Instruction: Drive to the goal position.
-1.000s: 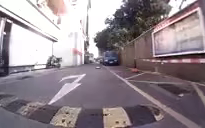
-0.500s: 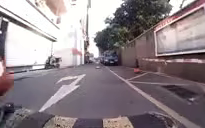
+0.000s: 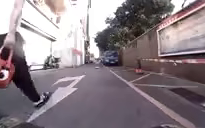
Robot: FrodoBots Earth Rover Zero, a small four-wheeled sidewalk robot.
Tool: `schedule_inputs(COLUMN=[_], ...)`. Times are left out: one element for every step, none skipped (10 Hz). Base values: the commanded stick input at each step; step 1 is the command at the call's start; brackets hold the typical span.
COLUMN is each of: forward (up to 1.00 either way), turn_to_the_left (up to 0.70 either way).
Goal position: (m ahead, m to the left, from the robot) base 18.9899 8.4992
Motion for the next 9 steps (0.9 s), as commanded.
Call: schedule_inputs(forward=[0.45,0.45,0.45,0.45,0.45,0.45,0.45,0.45,0.45], turn_to_the_left=[0.0,0.0,0.0,0.0,0.0,0.0,0.0,0.0,0.0])
